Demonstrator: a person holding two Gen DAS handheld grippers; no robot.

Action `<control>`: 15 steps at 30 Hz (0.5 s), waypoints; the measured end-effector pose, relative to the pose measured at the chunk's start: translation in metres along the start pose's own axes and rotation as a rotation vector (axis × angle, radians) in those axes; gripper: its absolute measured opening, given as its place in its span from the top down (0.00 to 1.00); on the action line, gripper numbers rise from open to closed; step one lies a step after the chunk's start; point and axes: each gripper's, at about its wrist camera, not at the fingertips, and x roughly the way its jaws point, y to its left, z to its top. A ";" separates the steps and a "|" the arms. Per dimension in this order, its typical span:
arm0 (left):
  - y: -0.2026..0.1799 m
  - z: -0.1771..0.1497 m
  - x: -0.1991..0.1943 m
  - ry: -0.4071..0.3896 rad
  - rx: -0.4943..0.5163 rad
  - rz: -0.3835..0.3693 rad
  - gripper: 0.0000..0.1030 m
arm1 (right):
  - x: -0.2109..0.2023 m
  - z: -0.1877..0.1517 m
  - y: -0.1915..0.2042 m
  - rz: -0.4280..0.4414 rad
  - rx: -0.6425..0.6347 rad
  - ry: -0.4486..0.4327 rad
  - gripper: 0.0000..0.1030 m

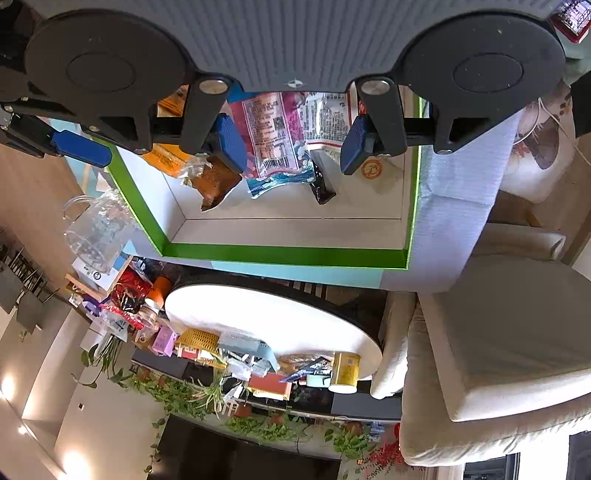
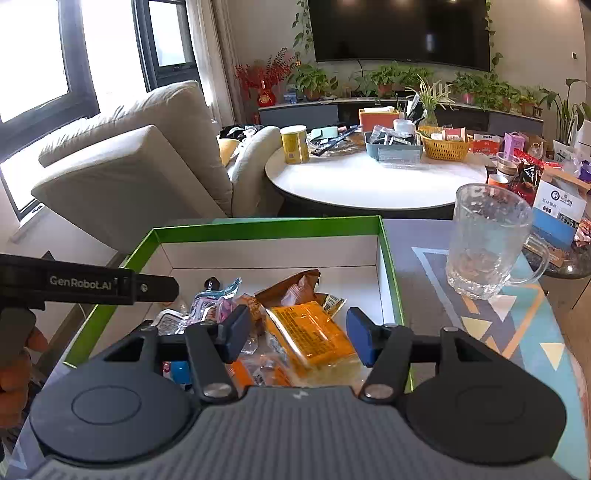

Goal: Organize snacks
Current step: 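Open both tools to drop the snacks into the box and withdraw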

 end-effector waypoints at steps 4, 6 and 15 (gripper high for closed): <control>-0.004 -0.011 -0.017 -0.004 0.029 -0.027 0.48 | -0.015 -0.004 -0.002 -0.010 0.003 -0.008 0.52; -0.010 -0.019 -0.026 -0.002 0.055 -0.040 0.48 | -0.020 -0.005 -0.005 -0.017 0.010 -0.018 0.52; -0.020 -0.062 -0.060 0.048 0.142 -0.090 0.48 | -0.060 -0.024 -0.013 -0.066 0.008 -0.027 0.52</control>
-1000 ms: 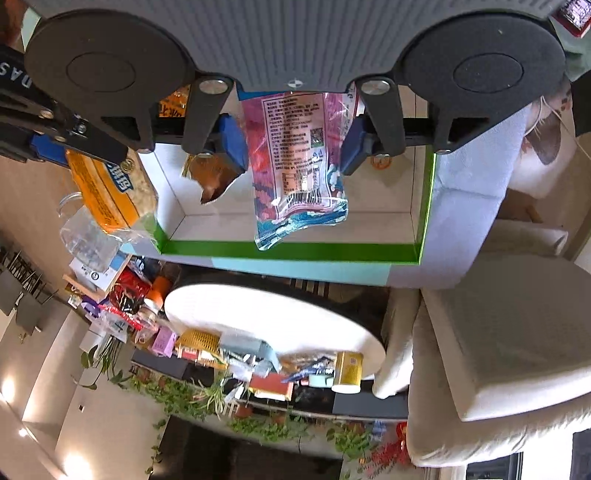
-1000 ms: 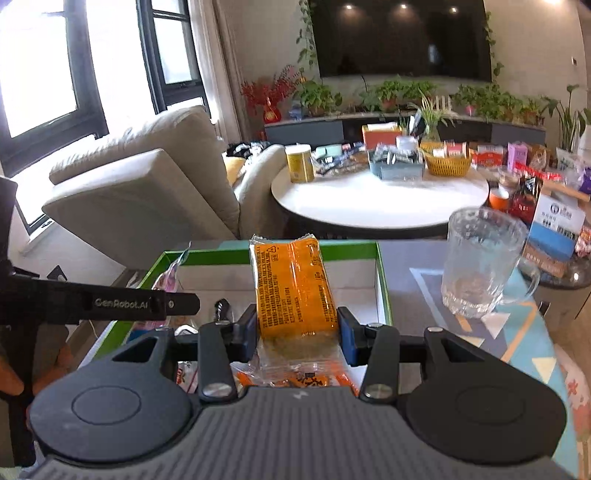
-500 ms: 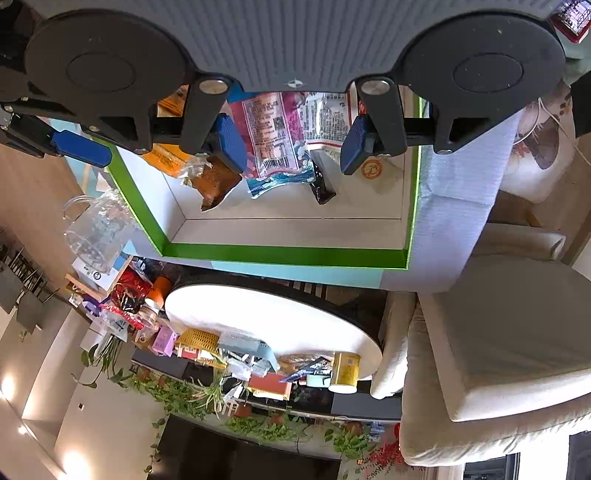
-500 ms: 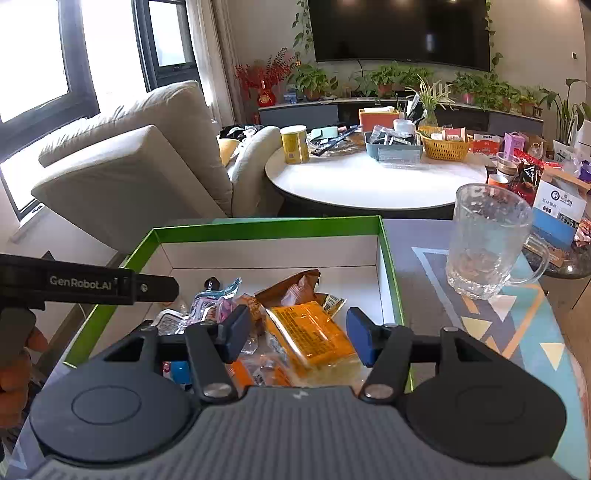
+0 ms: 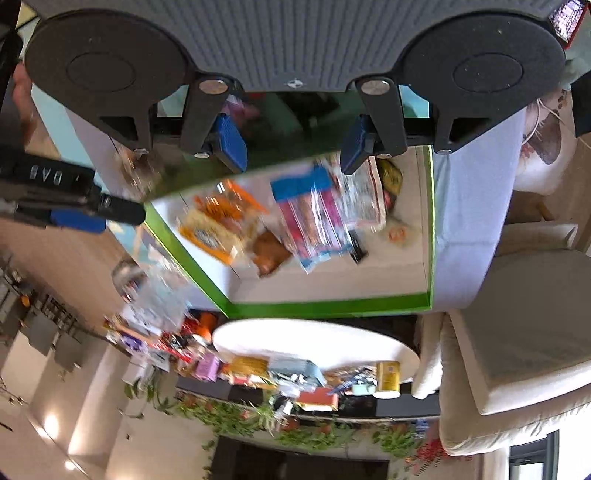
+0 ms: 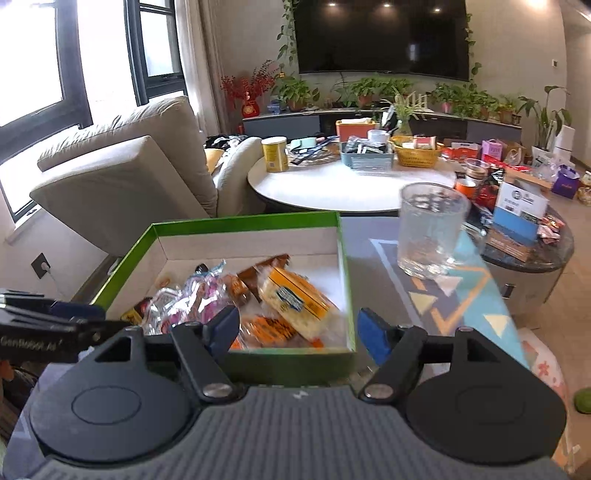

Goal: Organize snacks
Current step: 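Open both tools to drop the snacks into the box and withdraw, then grasp the tan buckwheat biscuit bag with the left tool while the right grasps a clear cake packet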

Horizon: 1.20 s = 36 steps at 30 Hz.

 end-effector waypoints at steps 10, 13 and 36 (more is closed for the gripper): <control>-0.051 -0.053 -0.015 0.058 0.286 -0.165 0.48 | -0.041 -0.049 -0.014 -0.074 -0.029 0.036 0.52; -0.067 -0.068 -0.008 0.096 0.385 -0.187 0.48 | -0.048 -0.060 -0.024 -0.100 0.014 0.049 0.52; -0.105 -0.082 0.043 0.232 0.868 -0.386 0.44 | -0.046 -0.086 -0.054 -0.122 0.155 0.108 0.52</control>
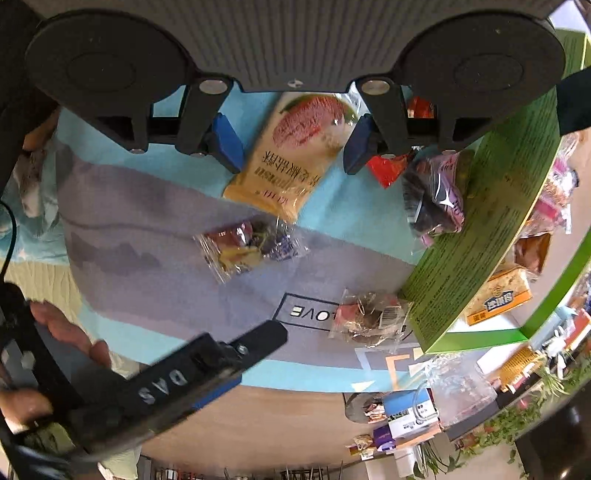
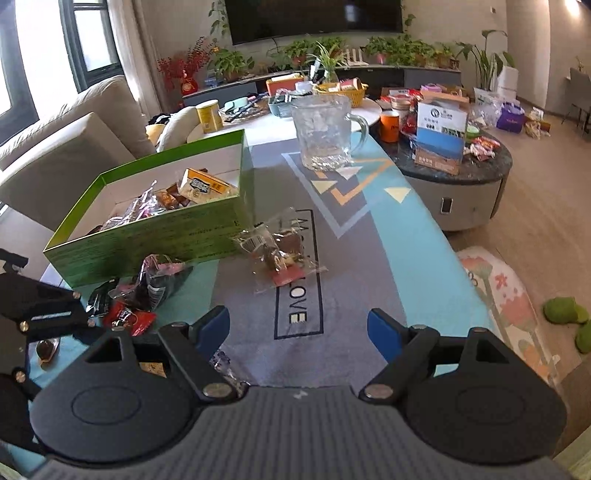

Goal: Organize snacks
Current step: 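Grasp the tan buckwheat biscuit bag with the left tool while the right grasps a clear cake packet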

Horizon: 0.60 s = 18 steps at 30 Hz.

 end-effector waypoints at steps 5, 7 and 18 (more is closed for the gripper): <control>0.018 -0.007 0.001 -0.025 -0.118 -0.082 0.45 | -0.001 0.000 -0.005 -0.002 0.015 0.006 0.52; 0.020 -0.011 -0.004 -0.028 -0.168 -0.082 0.52 | -0.001 0.000 -0.006 0.000 0.020 0.003 0.52; 0.007 -0.034 -0.070 -0.182 -0.427 0.087 0.59 | 0.012 0.009 0.001 0.046 0.022 0.014 0.52</control>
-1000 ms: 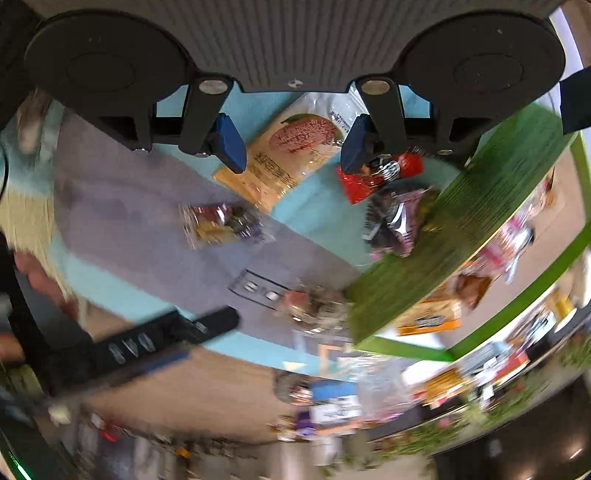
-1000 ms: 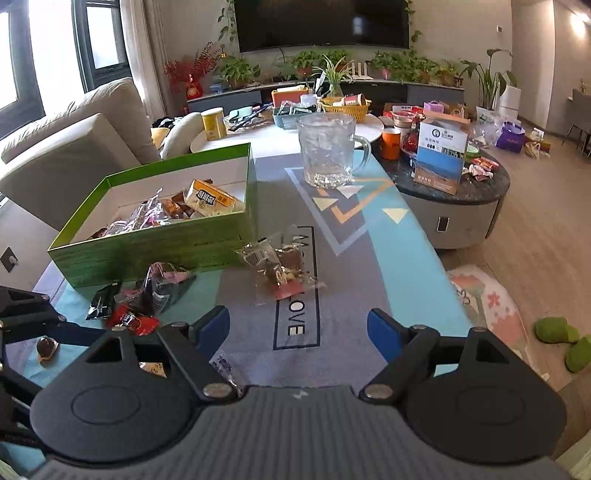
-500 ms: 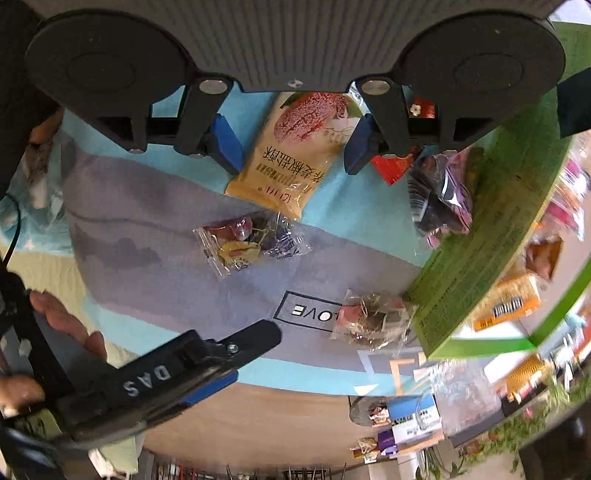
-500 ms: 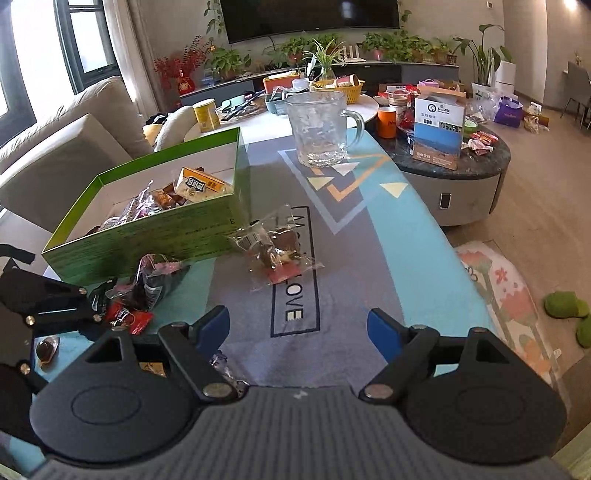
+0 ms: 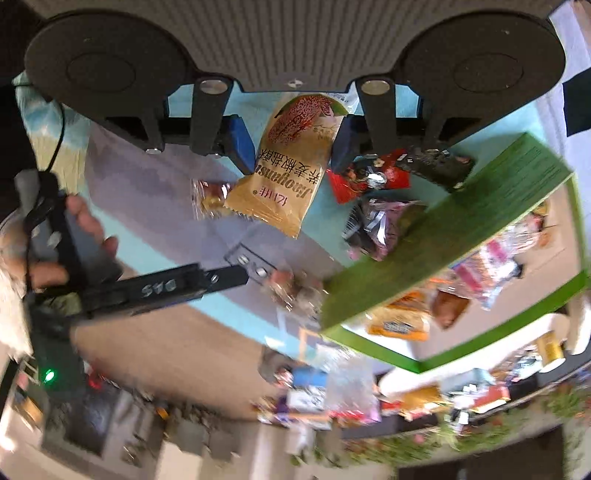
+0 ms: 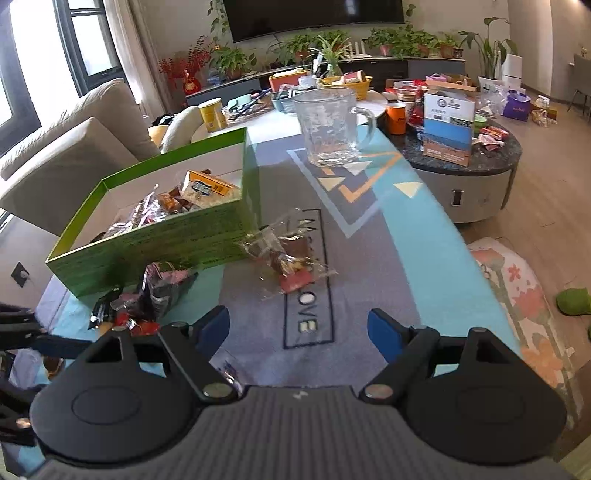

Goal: Organize snacks
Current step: 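Grasp the tan buckwheat biscuit bag with the left tool while the right grasps a clear cake packet, then carry both held snacks over the green box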

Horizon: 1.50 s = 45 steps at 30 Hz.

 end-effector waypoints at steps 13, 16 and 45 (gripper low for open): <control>0.030 0.006 -0.032 -0.224 -0.270 0.103 0.60 | 0.064 0.031 0.015 -0.025 -0.160 0.048 0.52; 0.033 0.003 -0.032 -0.244 -0.318 0.097 0.60 | 0.079 0.032 0.017 -0.008 -0.200 0.071 0.52; 0.060 0.005 -0.048 -0.327 -0.386 0.116 0.60 | 0.003 0.063 0.068 0.122 -0.181 -0.144 0.53</control>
